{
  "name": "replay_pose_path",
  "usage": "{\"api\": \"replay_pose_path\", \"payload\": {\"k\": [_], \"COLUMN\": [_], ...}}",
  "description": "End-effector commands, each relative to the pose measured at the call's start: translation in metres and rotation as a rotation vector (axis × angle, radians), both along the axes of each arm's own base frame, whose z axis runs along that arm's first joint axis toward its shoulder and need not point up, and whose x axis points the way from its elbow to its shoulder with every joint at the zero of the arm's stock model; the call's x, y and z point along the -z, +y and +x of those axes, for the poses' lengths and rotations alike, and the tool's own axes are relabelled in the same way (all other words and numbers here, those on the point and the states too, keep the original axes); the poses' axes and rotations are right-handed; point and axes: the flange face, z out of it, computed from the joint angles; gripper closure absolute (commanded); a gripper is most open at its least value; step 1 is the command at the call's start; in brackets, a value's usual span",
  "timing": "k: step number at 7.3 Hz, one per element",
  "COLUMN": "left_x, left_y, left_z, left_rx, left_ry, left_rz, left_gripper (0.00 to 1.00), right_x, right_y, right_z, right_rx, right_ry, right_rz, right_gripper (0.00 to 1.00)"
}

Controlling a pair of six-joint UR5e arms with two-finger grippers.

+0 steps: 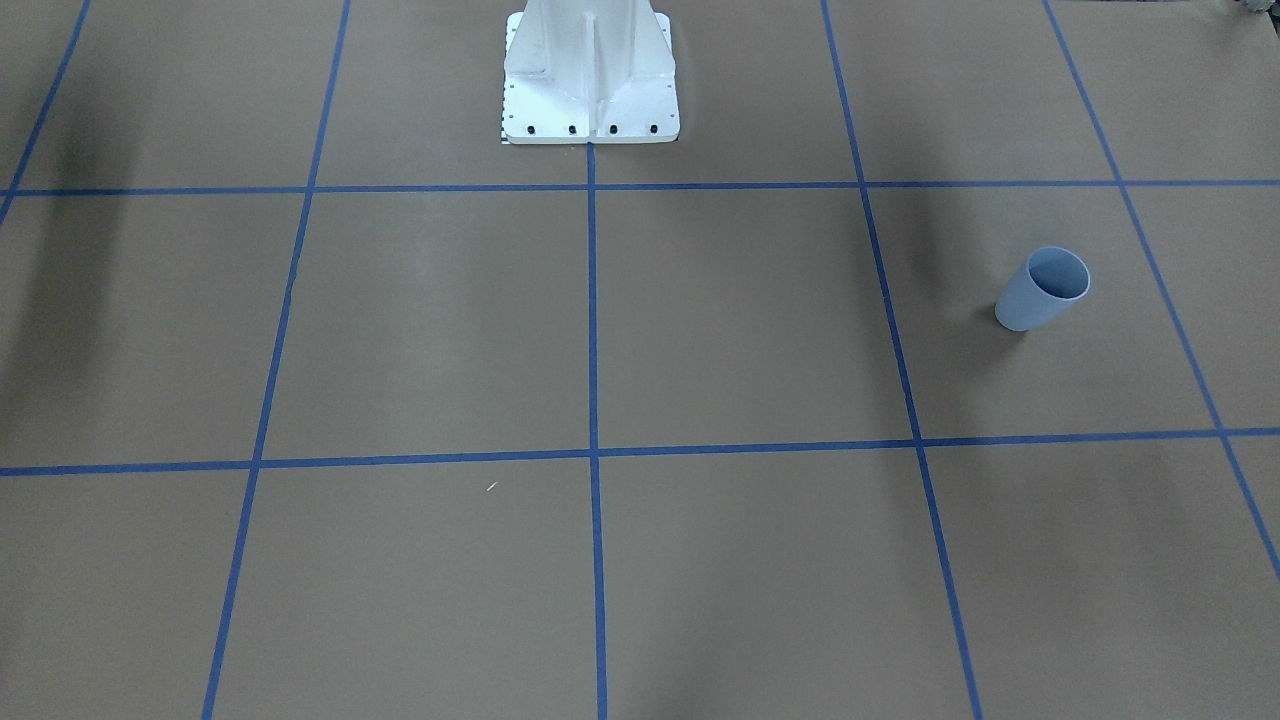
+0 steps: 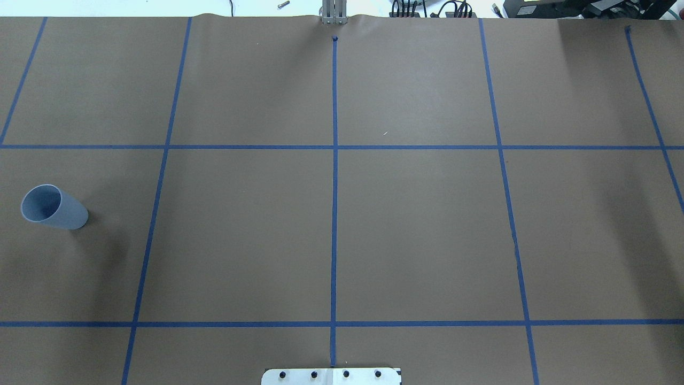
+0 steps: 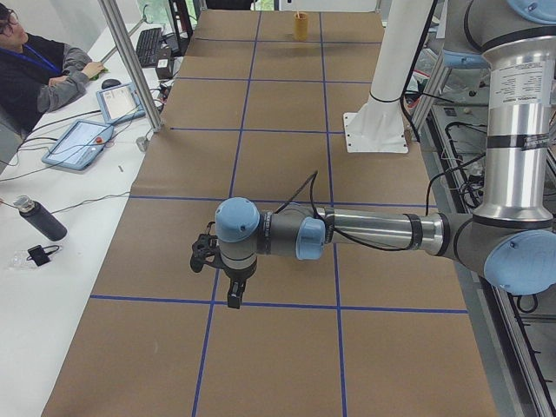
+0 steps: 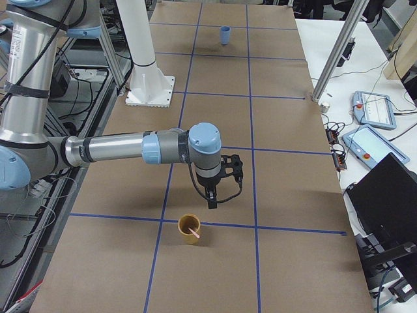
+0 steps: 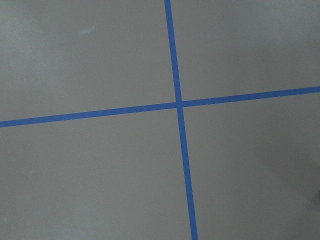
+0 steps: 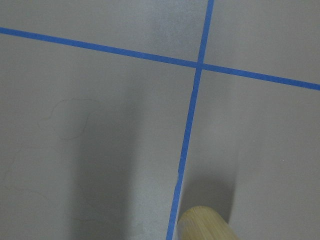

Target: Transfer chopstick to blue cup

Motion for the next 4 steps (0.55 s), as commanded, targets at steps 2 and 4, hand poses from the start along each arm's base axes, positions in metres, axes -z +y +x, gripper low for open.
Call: {"api": "replay_pose_path", "payload": {"k": [2, 4], "left_x": [0.008, 0.035], "left_y": [-0.007, -0.025], "left_z": [0.0, 0.001], "left_rx": [-0.001, -0.002], "left_ry": [-0.002, -0.005], "left_rz": [0.022, 0.091], "left_gripper": [0.01, 0.01], "right_x": [0.001, 0.01], "right_y": [-0.001, -0.005], "right_z": [0.0, 0.0], "right_rx": [-0.002, 0.004], "right_ry": [-0.002, -0.001], "right_rz": [0.002, 0.027], "right_gripper": [0.0, 0.0]}}
